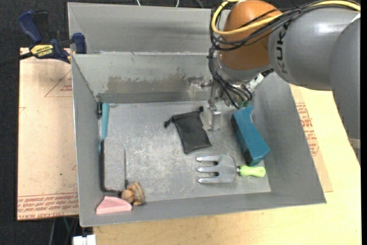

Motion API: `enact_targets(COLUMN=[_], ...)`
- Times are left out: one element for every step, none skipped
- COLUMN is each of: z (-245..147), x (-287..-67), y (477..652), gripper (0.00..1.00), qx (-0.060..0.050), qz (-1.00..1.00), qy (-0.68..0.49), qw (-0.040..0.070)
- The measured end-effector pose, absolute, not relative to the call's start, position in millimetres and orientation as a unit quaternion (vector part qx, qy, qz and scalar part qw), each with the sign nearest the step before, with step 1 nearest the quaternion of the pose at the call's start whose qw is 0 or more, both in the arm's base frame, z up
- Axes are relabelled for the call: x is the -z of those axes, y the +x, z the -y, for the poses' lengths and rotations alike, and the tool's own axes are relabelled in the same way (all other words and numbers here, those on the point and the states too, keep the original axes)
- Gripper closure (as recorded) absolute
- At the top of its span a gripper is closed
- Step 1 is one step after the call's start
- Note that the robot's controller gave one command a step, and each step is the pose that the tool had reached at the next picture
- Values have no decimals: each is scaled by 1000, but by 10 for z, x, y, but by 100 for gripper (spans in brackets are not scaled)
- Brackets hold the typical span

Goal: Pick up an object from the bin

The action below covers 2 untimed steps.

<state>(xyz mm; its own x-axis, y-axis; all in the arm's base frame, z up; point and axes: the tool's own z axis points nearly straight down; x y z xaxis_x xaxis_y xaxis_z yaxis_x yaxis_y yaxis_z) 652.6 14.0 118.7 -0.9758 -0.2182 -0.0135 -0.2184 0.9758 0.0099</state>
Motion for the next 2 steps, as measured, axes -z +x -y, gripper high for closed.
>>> enact_targets(z=[-87, -130], x=[-813, -698], y=[6459, 6346], gripper=[0, 0], qx=[-4, -5], qz=[-969, -954], qy=[-249, -300], qw=[10, 9])
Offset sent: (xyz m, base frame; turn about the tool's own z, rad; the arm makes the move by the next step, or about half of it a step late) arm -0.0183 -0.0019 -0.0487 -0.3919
